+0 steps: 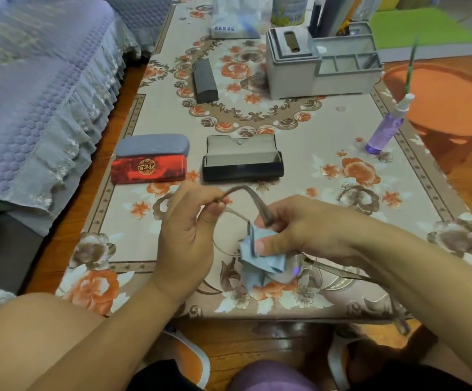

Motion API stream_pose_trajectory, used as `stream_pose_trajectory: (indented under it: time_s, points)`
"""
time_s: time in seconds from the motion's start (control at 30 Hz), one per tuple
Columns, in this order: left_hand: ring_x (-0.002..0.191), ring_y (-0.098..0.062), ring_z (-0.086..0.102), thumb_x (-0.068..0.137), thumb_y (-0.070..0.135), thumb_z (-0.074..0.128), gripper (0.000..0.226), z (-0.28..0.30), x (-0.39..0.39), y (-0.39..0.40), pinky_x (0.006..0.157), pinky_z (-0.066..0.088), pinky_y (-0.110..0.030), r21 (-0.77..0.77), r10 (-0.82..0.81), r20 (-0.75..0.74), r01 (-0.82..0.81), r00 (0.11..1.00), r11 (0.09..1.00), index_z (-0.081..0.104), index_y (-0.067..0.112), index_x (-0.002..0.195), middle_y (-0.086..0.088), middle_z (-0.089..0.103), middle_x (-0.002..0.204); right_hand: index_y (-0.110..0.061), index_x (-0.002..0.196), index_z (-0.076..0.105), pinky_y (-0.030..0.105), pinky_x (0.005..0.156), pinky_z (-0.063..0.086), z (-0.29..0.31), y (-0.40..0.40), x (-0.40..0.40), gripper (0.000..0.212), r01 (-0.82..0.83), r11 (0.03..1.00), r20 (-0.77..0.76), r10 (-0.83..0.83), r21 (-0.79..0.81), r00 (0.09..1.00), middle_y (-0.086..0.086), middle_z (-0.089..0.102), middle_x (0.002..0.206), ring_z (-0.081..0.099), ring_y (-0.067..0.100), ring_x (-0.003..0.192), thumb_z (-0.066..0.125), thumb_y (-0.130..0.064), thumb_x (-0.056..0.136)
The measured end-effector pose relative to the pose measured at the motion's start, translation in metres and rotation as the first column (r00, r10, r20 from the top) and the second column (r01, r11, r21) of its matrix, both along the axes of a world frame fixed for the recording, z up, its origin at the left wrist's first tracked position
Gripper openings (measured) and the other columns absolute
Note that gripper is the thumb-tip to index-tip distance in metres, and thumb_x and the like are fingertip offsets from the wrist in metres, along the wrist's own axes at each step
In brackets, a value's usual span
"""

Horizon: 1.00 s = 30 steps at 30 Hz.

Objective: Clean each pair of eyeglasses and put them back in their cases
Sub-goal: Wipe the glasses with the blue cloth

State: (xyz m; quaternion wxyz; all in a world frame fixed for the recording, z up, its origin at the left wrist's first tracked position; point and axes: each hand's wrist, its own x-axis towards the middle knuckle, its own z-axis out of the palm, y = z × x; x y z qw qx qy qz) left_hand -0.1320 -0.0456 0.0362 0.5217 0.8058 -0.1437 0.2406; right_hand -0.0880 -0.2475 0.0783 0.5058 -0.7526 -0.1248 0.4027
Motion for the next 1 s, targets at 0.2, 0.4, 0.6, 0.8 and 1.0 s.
stream_pose_trajectory:
  time_s: [0.2, 0.4, 0.6, 0.8, 1.0]
  points:
    - [0.100, -0.024, 0.067, 0.093, 0.053, 0.064, 0.031, 0.008, 0.010, 0.004, 0.090, 0.053, -0.037, -0.525, -0.282, -0.250, 0.115, 0.926, 0.843, 0.070, 0.031, 0.113, -0.001, 0.070, 0.107, -0.004, 0.072, 0.068, 0.021, 0.056, 0.051, -0.003, 0.000, -0.001, 0.015, 0.165, 0.934, -0.190, -0.108, 0.316, 0.976, 0.010, 0.067, 0.066, 0.063, 0.015, 0.057, 0.071, -0.005, 0.086]
    - [0.126, -0.030, 0.060, 0.074, 0.029, 0.089, 0.090, 0.007, 0.015, 0.012, 0.106, 0.047, -0.035, -0.823, -0.694, -0.267, 0.217, 0.669, 0.525, 0.045, 0.008, 0.148, -0.010, 0.063, 0.130, -0.004, 0.071, 0.070, 0.029, 0.068, 0.055, -0.006, 0.003, 0.001, 0.015, 0.265, 0.876, -0.325, -0.134, 0.402, 0.936, 0.018, 0.066, 0.077, 0.064, 0.026, 0.068, 0.070, -0.010, 0.084]
    - [0.124, -0.031, 0.062, 0.075, 0.023, 0.088, 0.068, 0.010, 0.018, 0.018, 0.107, 0.047, -0.037, -0.837, -0.726, -0.225, 0.252, 0.650, 0.485, 0.060, 0.014, 0.137, -0.010, 0.064, 0.127, 0.003, 0.089, 0.066, 0.023, 0.068, 0.053, 0.001, 0.000, -0.006, 0.017, 0.229, 0.888, -0.291, -0.115, 0.398, 0.950, 0.015, 0.067, 0.082, 0.064, 0.019, 0.071, 0.056, -0.009, 0.095]
    - [0.122, -0.030, 0.063, 0.075, 0.030, 0.087, 0.068, 0.008, 0.013, 0.016, 0.107, 0.046, -0.035, -0.829, -0.728, -0.243, 0.253, 0.642, 0.499, 0.062, 0.013, 0.135, -0.009, 0.066, 0.124, -0.007, 0.081, 0.070, 0.021, 0.063, 0.051, 0.003, 0.004, -0.013, 0.015, 0.142, 0.938, -0.142, -0.101, 0.318, 0.985, 0.005, 0.071, 0.070, 0.066, 0.013, 0.064, 0.064, 0.003, 0.091]
    - [0.127, -0.033, 0.061, 0.075, 0.025, 0.088, 0.066, 0.012, 0.017, 0.021, 0.108, 0.046, -0.038, -0.842, -0.682, -0.205, 0.228, 0.702, 0.488, 0.062, 0.013, 0.134, -0.010, 0.066, 0.125, 0.019, 0.105, 0.060, 0.032, 0.064, 0.054, -0.006, -0.001, 0.004, 0.019, 0.478, 0.834, -0.213, -0.431, 0.277, 0.877, 0.019, 0.067, 0.089, 0.064, 0.023, 0.072, 0.054, 0.003, 0.096]
